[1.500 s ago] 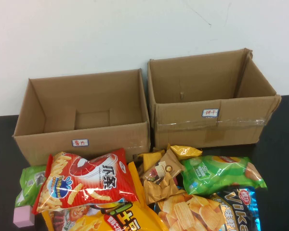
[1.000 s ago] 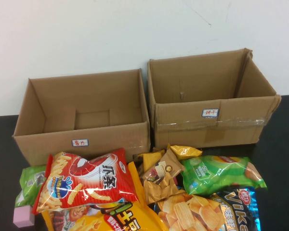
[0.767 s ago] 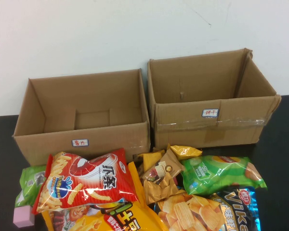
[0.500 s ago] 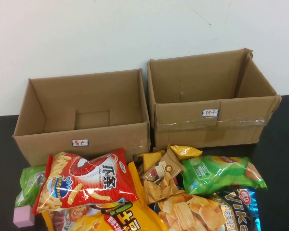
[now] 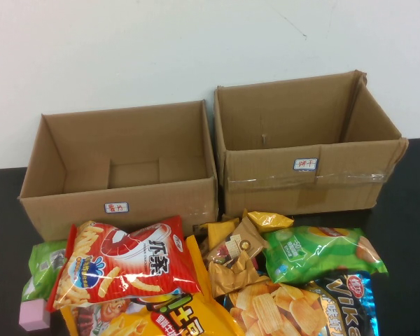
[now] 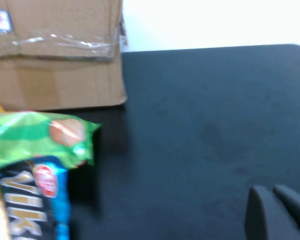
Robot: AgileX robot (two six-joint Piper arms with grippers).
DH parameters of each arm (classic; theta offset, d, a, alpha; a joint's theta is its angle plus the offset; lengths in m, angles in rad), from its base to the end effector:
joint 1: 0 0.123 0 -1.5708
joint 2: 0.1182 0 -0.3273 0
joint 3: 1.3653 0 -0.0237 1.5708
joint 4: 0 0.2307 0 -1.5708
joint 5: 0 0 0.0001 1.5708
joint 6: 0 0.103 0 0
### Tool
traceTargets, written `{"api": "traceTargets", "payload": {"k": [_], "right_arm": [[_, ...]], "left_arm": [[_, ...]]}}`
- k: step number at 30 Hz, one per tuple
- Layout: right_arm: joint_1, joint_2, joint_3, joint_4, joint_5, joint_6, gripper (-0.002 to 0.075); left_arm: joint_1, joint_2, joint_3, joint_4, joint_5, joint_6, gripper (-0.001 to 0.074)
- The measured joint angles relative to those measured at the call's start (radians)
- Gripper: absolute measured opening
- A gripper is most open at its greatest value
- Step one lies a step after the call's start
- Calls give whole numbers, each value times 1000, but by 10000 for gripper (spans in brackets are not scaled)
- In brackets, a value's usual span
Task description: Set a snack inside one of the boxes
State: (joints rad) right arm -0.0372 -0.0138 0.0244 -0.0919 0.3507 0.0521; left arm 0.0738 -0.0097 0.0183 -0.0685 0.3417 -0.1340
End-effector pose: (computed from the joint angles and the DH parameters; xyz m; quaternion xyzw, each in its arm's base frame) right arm 0.0017 -0.0033 0.1706 0.0107 0.7965 -0.0341 0.6035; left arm 0.0023 -0.0022 0.1734 -0.1008 0.7870 -0.0470 0.6068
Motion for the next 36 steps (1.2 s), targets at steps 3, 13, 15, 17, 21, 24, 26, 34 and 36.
{"api": "traceTargets", "payload": {"k": [3,13,15,17,21,24,26,34,36], "right_arm": [[0,0,0,82,-2,0,-1],[0,0,0,203,-2,0,-1],[0,0,0,214,-2,0,-1],[0,0,0,224,-2,0,-1],[0,0,0,231,-2,0,-1],[0,0,0,235,-2,0,-1],[0,0,0,235,-2,0,-1],[0,0,0,236,-2,-83,-1],[0,0,0,237,-2,-91,-1]], "left_arm": [[0,0,0,0,0,0,-3],[0,0,9,-362,-76,-174,-3],[0,0,9,-636,-115,-255,-3],[0,0,9,-793,-166,-275,-3],[0,0,9,-917,-288,-255,-3],[0,0,9,-941,-282,-207,-3],[0,0,-22,-924,-228,-105,-3],[0,256,-421,-716,112,387,-3],[0,395,-546,-643,241,491,-3]]}}
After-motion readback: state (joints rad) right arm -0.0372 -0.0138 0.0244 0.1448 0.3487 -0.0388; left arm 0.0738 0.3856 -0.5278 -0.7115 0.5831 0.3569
